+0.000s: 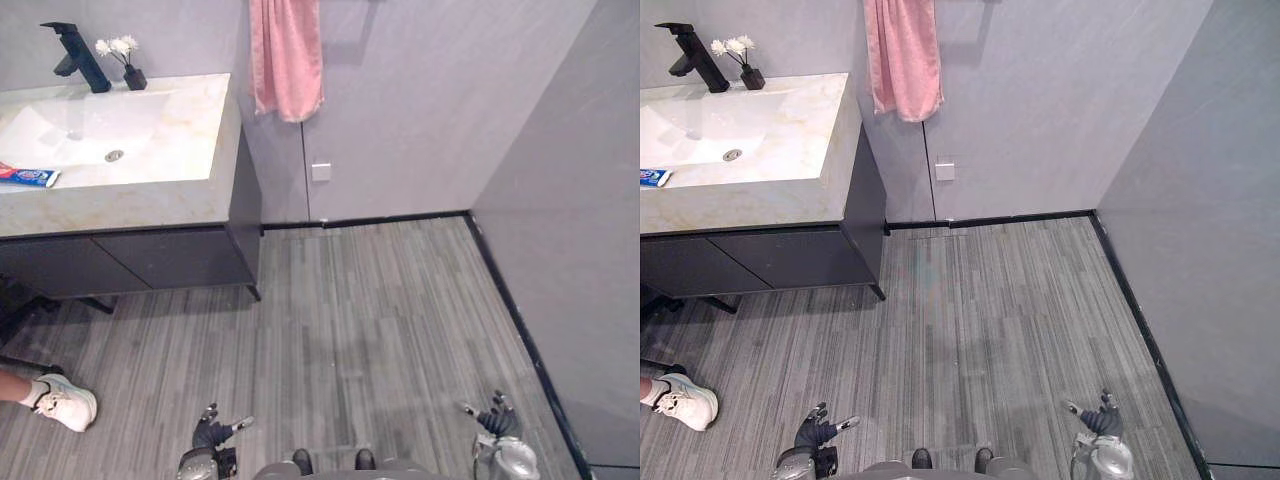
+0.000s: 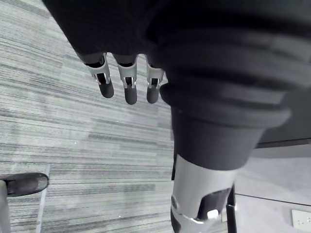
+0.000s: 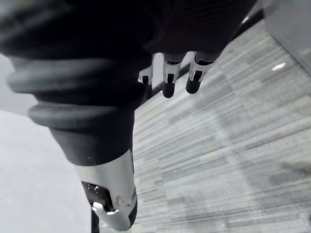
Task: Organize washtable
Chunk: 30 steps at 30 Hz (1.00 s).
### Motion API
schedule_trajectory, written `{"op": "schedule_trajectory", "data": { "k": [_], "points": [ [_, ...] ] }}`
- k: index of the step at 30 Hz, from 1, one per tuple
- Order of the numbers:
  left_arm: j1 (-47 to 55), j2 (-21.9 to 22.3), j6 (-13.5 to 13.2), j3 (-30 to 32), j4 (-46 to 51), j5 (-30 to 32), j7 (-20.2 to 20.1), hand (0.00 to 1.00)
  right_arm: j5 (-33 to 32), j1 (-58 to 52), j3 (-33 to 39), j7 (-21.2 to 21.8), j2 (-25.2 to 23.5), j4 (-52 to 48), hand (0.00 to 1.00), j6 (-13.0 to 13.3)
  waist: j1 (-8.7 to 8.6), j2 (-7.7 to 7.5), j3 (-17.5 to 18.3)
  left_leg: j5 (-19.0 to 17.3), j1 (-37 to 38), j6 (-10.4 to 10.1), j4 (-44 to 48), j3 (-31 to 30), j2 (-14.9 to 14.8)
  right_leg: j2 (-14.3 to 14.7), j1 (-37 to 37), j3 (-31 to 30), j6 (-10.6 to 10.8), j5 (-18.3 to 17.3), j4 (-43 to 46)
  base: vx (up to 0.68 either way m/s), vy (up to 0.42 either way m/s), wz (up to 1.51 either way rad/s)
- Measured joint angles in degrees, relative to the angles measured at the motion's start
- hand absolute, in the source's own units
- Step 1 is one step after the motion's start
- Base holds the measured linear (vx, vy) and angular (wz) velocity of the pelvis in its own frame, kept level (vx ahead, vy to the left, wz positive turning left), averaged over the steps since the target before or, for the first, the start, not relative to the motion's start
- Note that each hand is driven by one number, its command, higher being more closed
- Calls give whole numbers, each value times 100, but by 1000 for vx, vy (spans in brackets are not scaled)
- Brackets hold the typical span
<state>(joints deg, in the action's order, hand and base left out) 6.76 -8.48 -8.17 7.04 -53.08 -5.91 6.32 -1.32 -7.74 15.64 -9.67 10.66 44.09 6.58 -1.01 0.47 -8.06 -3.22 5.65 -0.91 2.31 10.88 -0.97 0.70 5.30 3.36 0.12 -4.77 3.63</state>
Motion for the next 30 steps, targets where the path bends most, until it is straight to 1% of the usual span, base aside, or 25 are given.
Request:
{"op": "schedule_trajectory", "data": {
  "k": [3, 7, 13, 14, 15, 16, 17, 18, 19, 20, 21, 22, 23, 24, 25, 26, 27, 28, 30],
  "points": [
    [-4, -56, -22, -20, 156, 1, -2, 0, 186, 20, -148, 95, 85, -5, 0, 68, -34, 46, -34, 0, 52, 0, 6, -11, -5, 0, 83, 52, 1, 0, -47, 80, -27, 1],
    [33, -86, -55, -90, 342, 24, -12, 0, 186, 58, -269, 138, 119, -46, 0, 76, -128, 69, -52, -3, 54, -3, 34, -84, -14, 3, 143, 123, 0, -1, -94, 53, -41, 7],
    [112, -89, -106, -199, 835, 208, -14, 0, 185, 52, -380, 224, 164, -177, 0, 90, -138, 109, -114, -50, 20, -9, 65, -119, -15, 0, 132, 131, 6, -5, -102, 10, -10, 0],
    [117, -90, -107, -197, 947, 208, -7, 0, 185, 47, -422, 222, 165, -282, 0, 91, -140, 119, -158, -94, -10, -23, 74, -127, -15, 1, 114, 132, 17, -13, -122, 0, 0, 0],
    [122, -90, -107, -197, 1047, 207, -3, 0, 185, 80, -457, 222, 167, -296, 0, 104, -133, 124, -161, -174, -95, -32, 102, -132, -17, 0, 40, 132, 73, -51, -137, -38, 3, 2],
    [114, -86, -108, -198, 1125, 204, 2, 0, 182, 125, -473, 218, 170, -296, 0, 104, -135, 150, -179, -310, -225, -7, 219, -135, -33, 7, -37, 134, 88, -70, -143, -36, 7, 1],
    [117, -85, -108, -198, 1145, 204, 6, 0, 182, 135, -476, 217, 170, -296, 0, 104, -133, 157, -183, -345, -255, 2, 251, -135, -39, 10, -54, 133, 88, -71, -142, -49, 25, -1],
    [132, -81, -107, -197, 1240, 203, 14, 0, 178, 190, -485, 217, 170, -296, 0, 103, -126, 191, -211, -537, -435, 35, 499, -126, -65, 14, -138, 119, 102, -90, -122, -44, 32, -7],
    [137, -81, -105, -196, 1276, 202, 18, 0, 177, 204, -486, 215, 169, -296, 0, 103, -125, 199, -215, -612, -499, 51, 602, -119, -71, 11, -177, 105, 108, -120, -86, -46, 51, -14],
    [170, -80, -103, -186, 1377, 203, 26, 0, 176, 228, -489, 214, 169, -296, 0, 101, -111, 223, -228, -786, -592, 103, 800, -94, -85, 1, -270, 79, 141, -232, 70, -25, 63, -22],
    [268, -77, -103, -182, 1558, 206, 28, 0, 173, 259, -489, 212, 170, -309, 0, 101, -91, 240, -239, -948, -689, 143, 1021, -16, -90, -37, -472, 13, 186, -460, 456, -27, 69, -28],
    [333, -74, -100, -181, 1661, 206, 28, 0, 172, 268, -489, 211, 172, -345, 0, 95, -80, 244, -241, -1038, -736, 163, 1128, 37, -81, -74, -618, -26, 234, -614, 746, -24, 94, -35],
    [431, -75, -100, -179, 1842, 205, 28, 0, 170, 267, -488, 208, 172, -466, 0, 89, -82, 251, -242, -1233, -838, 227, 1381, 117, -43, -179, -968, -61, 347, -924, 1450, -2, 121, -34],
    [509, -78, -101, -178, 1960, 204, 32, 0, 171, 259, -489, 208, 172, -519, 0, 86, -93, 215, -264, -1451, -827, 293, 1523, 169, 50, -319, -1297, -49, 406, -1168, 2229, 27, 136, -29],
    [513, -77, -99, -179, 1968, 204, 33, 0, 171, 265, -488, 206, 176, -518, 0, 75, -93, 209, -273, -1512, -809, 296, 1567, 168, 93, -382, -1446, -36, 397, -1213, 2585, 87, 143, -17],
    [561, -88, -91, -181, 2002, 205, 37, 0, 170, 255, -499, 205, 172, -518, 0, 49, -121, 209, -312, -1638, -734, 395, 1666, 157, 160, -517, -1928, -17, 374, -1194, 3697, 100, 104, -1],
    [581, -104, -81, -181, 2053, 206, 41, 0, 170, 239, -500, 205, 159, -518, 0, 30, -151, 191, -345, -1722, -646, 452, 1684, 145, 195, -560, -2078, -27, 329, -1238, 4090, 237, 118, 6],
    [574, -111, -57, -184, 2143, 209, 68, 0, 167, 171, -496, 197, 167, -519, 0, -28, -148, 169, -406, -1876, -401, 494, 1685, 87, 233, -603, -2308, 4, 283, -1357, 4472, 243, 75, 12],
    [545, -111, -45, -187, 2297, 210, 142, 0, 142, 166, -496, 187, 168, -549, 0, -49, -199, 189, -415, -1980, -162, 466, 1621, -51, 203, -601, -2605, 165, 276, -1438, 4279, 372, 53, 32]
  ]
}}
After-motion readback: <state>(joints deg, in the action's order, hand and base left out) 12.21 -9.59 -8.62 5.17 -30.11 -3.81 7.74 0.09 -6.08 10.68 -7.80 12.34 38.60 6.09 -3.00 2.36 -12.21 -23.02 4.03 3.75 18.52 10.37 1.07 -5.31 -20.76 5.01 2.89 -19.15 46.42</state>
